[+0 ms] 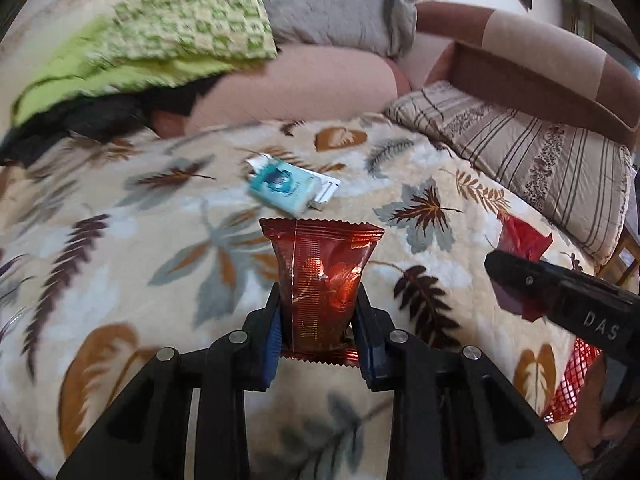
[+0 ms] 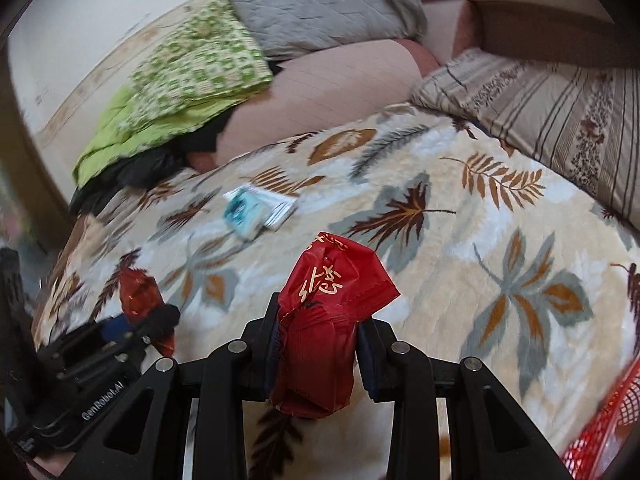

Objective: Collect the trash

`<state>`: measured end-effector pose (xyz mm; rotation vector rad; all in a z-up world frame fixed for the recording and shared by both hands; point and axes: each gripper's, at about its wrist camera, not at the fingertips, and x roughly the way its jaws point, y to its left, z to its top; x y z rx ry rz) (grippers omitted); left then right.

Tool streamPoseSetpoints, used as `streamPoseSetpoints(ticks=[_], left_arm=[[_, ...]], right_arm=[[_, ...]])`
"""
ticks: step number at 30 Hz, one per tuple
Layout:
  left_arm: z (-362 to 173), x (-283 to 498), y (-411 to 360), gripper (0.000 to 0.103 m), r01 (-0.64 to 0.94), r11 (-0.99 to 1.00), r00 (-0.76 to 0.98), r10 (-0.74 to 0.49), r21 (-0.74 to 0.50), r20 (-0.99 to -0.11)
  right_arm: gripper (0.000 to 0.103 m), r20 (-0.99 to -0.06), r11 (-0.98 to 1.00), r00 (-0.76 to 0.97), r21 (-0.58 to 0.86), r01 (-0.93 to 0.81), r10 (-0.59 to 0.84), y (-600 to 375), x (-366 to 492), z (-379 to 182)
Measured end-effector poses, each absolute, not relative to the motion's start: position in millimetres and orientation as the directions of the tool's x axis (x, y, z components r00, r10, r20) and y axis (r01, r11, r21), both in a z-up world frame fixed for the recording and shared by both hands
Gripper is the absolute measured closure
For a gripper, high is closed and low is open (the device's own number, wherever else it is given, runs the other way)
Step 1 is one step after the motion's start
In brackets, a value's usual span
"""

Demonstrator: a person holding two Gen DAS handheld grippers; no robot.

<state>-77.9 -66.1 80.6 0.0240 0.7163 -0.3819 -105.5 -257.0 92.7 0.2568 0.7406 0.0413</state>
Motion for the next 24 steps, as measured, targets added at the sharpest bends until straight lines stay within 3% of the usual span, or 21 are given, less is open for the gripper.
streamPoseSetpoints(ticks=[11, 24], left_arm=[[68, -114, -58, 0.073, 0.307, 0.950, 0.734, -0.273, -0.056, -0.621], [60, -108, -62, 0.073, 0.302, 0.953, 0.751, -0.234, 0.006, -0.617]], right_arm=[[0.068, -0.653, 0.992, 0.755, 0.123, 0.020, 0.066, -227, -154, 95], [0.068, -0.680, 0.991, 0.732, 0.123, 0.058, 0.041, -231, -140, 84]])
